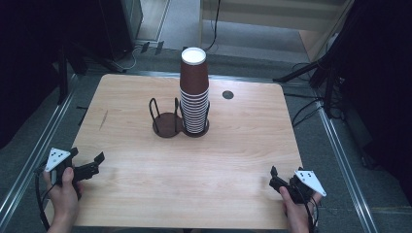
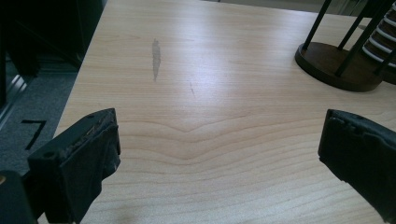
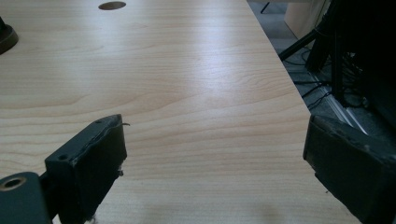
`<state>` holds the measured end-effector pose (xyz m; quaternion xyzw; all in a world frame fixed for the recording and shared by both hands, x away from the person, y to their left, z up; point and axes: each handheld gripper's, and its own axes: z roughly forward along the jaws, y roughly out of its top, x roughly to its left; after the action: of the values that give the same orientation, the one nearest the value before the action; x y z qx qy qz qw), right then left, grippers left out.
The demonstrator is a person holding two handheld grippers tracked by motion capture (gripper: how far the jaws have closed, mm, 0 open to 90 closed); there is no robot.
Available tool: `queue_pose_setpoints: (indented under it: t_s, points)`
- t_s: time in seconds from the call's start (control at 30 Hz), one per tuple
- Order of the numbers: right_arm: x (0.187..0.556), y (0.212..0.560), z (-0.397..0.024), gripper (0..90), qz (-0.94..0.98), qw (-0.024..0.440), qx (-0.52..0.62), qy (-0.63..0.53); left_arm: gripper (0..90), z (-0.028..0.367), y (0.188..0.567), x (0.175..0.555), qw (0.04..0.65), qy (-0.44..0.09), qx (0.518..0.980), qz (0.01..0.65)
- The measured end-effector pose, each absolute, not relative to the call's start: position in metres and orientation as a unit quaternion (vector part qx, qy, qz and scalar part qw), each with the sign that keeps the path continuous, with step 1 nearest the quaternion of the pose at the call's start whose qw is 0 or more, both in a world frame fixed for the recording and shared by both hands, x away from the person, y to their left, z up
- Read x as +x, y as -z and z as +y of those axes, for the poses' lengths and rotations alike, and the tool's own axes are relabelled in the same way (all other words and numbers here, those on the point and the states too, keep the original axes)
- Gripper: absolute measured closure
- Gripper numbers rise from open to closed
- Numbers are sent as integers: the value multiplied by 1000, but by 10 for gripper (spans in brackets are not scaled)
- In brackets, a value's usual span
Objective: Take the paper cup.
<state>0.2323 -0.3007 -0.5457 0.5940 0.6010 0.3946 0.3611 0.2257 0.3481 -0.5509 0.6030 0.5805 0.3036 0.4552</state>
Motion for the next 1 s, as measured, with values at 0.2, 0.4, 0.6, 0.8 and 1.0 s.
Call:
queue_pose_setpoints:
  t_s: [0.2,0.4,0.6,0.8,1.0]
  points:
    - [232,546,-303,69,584,364,603,-403,0,347,551,223,461,-301,608,572]
    - [236,545,-301,69,592,371,595,-397,0,346,551,226,456,-298,614,571]
    - [240,544,-296,68,596,365,587,-409,0,346,551,226,455,-297,614,572]
    - [243,539,-287,45,607,364,574,-412,0,345,551,225,456,-300,613,571]
    - [242,525,-275,46,616,369,549,-428,0,349,551,227,463,-289,606,578]
